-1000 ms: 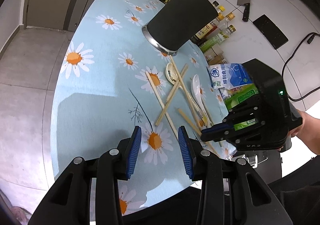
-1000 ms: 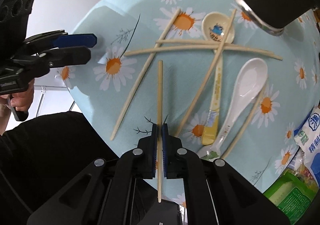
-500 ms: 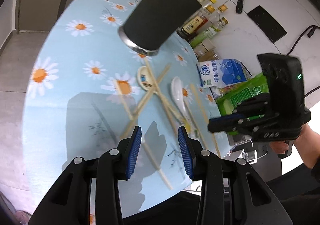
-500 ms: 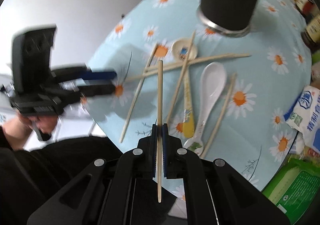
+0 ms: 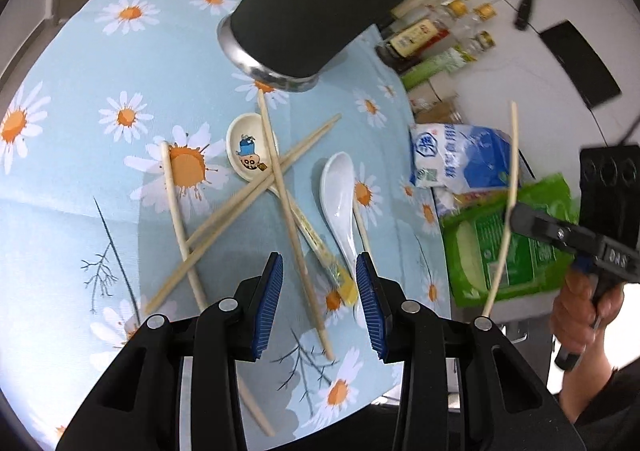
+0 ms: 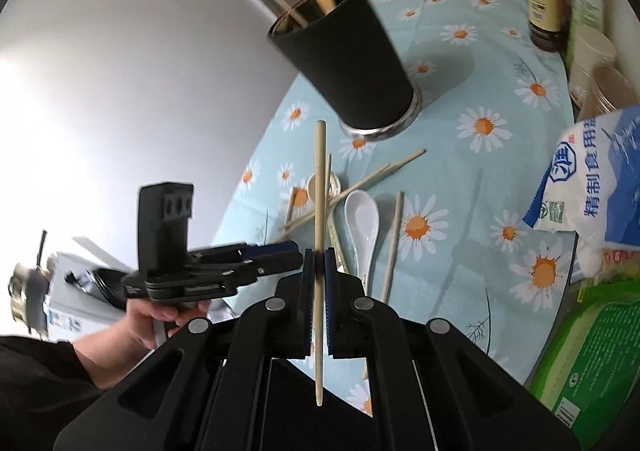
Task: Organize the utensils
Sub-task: 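Grasp a bamboo chopstick near the printed spoon with the left gripper, then lift both held chopsticks and carry them above the black holder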
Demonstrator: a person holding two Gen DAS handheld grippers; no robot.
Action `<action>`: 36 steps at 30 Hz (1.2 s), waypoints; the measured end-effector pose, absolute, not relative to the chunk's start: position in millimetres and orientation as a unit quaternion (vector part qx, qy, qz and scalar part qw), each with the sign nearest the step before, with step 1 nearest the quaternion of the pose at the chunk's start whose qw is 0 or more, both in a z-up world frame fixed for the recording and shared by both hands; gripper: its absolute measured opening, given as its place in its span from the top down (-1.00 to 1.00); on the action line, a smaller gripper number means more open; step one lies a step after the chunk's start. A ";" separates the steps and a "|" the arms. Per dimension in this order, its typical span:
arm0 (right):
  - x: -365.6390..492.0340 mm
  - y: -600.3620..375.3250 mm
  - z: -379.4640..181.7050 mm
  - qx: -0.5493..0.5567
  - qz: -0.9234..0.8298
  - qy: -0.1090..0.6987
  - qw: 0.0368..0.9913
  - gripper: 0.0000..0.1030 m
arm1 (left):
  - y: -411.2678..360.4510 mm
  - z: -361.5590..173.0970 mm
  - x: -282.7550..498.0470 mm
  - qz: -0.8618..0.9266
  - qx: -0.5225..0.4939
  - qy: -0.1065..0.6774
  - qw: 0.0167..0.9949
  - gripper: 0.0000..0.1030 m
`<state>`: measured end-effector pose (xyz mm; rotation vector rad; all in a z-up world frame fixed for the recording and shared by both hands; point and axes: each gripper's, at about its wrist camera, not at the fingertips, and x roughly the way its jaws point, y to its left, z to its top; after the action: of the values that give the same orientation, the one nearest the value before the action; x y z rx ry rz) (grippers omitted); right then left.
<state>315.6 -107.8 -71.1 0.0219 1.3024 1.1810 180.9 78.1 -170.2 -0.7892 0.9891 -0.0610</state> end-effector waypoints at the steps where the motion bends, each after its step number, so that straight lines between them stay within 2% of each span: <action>1: 318.6 -110.9 -73.3 0.022 0.519 0.569 0.638 0.89 | 77.2 -171.0 183.9 -0.021 -0.368 0.466 0.805 0.29; 9: 332.9 -128.6 -67.3 0.082 0.523 0.548 0.648 0.89 | 74.3 -184.5 204.8 0.020 -0.370 0.498 0.784 0.34; 13: 335.8 -132.8 -65.5 0.094 0.531 0.541 0.645 0.89 | 74.3 -188.8 209.8 0.028 -0.376 0.506 0.776 0.61; 24: 341.3 -136.0 -63.0 0.086 0.534 0.536 0.648 0.89 | 73.3 -189.6 216.5 0.033 -0.374 0.502 0.779 0.92; 36: 336.0 -118.8 -63.3 0.070 0.541 0.533 0.647 0.89 | 78.6 -170.8 205.8 0.026 -0.376 0.475 0.795 0.93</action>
<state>336.0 -118.8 -63.3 0.1601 1.2132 1.2298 205.8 78.6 -170.8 -0.8077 1.0215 0.0564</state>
